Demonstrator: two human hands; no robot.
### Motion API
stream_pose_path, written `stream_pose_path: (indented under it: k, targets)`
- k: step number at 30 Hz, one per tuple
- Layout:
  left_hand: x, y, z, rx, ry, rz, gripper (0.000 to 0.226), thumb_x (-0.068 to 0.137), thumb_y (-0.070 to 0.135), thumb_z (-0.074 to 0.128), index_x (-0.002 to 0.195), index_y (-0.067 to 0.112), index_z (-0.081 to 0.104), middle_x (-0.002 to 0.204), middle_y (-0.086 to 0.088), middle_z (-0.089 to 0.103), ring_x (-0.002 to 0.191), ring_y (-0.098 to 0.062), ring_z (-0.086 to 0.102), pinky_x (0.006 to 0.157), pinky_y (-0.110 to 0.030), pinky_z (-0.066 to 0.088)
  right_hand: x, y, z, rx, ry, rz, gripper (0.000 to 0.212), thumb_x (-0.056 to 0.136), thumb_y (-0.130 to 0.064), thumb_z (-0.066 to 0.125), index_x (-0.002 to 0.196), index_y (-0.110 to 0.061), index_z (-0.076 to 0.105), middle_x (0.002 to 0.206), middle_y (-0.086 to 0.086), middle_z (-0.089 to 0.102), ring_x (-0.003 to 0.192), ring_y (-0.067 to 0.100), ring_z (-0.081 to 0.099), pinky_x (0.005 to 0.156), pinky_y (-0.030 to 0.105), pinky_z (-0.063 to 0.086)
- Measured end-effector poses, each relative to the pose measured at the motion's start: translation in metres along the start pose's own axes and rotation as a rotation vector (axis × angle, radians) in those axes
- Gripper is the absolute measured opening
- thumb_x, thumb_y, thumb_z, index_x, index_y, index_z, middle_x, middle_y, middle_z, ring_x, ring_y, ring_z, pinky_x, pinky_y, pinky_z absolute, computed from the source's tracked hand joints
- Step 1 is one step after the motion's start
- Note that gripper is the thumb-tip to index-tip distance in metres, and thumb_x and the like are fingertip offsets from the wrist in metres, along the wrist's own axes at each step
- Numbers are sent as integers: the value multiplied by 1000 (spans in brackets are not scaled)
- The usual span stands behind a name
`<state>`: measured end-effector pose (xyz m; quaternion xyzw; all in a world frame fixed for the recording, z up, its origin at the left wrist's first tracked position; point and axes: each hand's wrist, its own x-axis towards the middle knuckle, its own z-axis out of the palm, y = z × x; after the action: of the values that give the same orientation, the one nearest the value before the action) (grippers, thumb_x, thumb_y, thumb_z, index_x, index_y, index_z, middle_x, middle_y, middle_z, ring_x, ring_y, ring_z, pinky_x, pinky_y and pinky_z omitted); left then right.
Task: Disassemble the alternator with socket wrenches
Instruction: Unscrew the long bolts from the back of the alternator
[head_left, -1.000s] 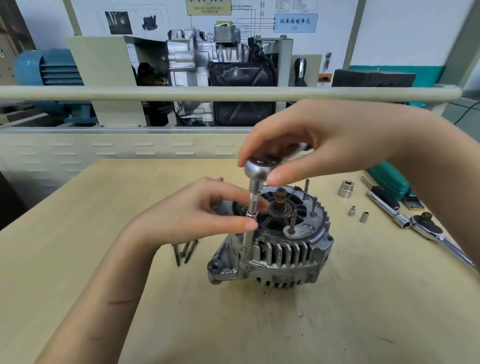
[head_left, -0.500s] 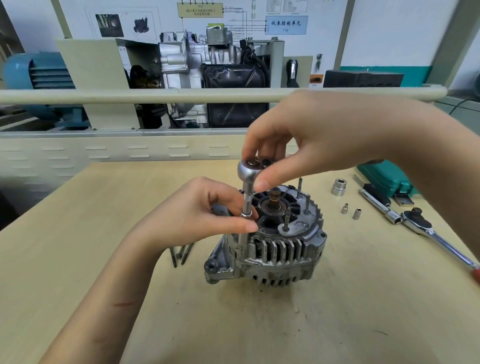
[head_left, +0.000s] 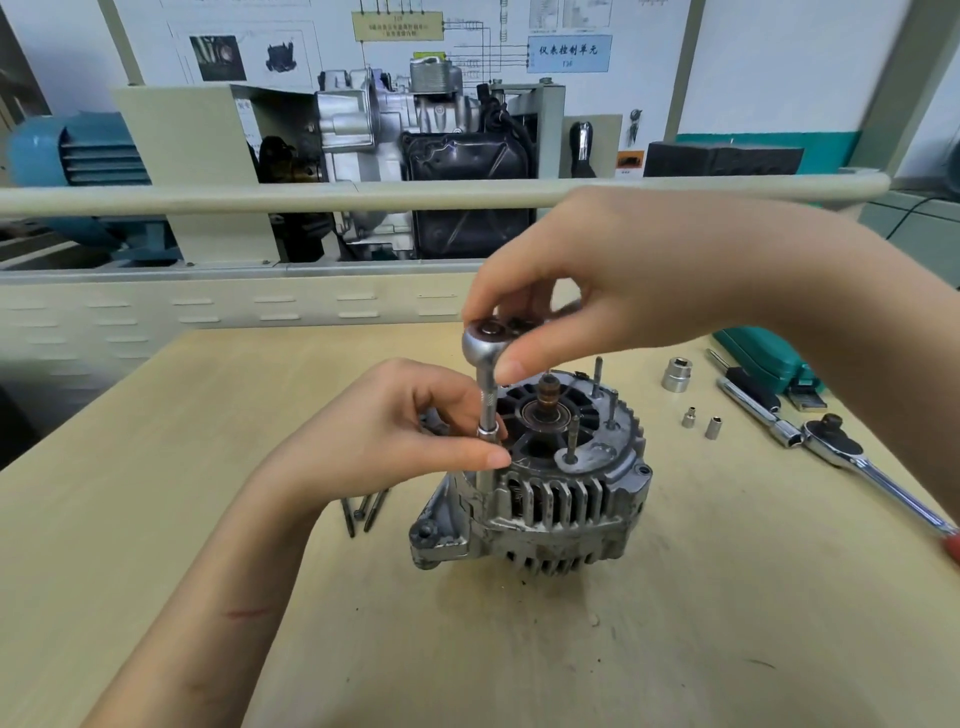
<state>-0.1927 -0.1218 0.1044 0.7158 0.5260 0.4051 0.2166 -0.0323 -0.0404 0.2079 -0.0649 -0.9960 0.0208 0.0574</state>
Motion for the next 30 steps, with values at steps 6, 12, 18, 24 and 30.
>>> stream_pose_path:
  k: [6,12,18,24,30]
  targets:
    - [0,1,-2,-53,-37,-22,12,66,30,75,74,22,73,80,-6,72,76,-23,66,73,-32,53,0,-2,0,-5,-3,24,44,70,-56,48,100,-30,66,72,-9,62,71,6,56,68,25,44]
    - [0,1,-1,-40,-13,-26,25,66,28,76,77,6,72,77,-14,69,74,-33,62,70,-46,49,-3,4,-2,74,-3,-11,41,76,-40,58,114,-26,63,101,-23,62,93,-8,56,84,7,41]
    - [1,0,1,9,24,-11,34,62,33,79,65,2,64,65,-13,62,60,-26,55,59,-34,43,-3,0,2,-26,45,17,46,67,-59,48,89,-23,65,69,-13,59,73,2,55,64,18,43]
    - [2,0,1,-64,-20,-41,24,64,33,76,73,11,71,71,-7,68,64,-17,60,62,-30,49,-2,1,4,-72,41,12,40,73,-57,42,94,-29,62,72,-14,59,74,0,51,61,18,38]
    - [1,3,-1,-119,-55,-40,11,68,25,69,77,23,74,83,0,73,73,-9,67,66,-19,51,-2,7,1,34,-10,-35,26,86,-34,54,110,-30,63,97,-25,61,89,-9,54,78,6,39]
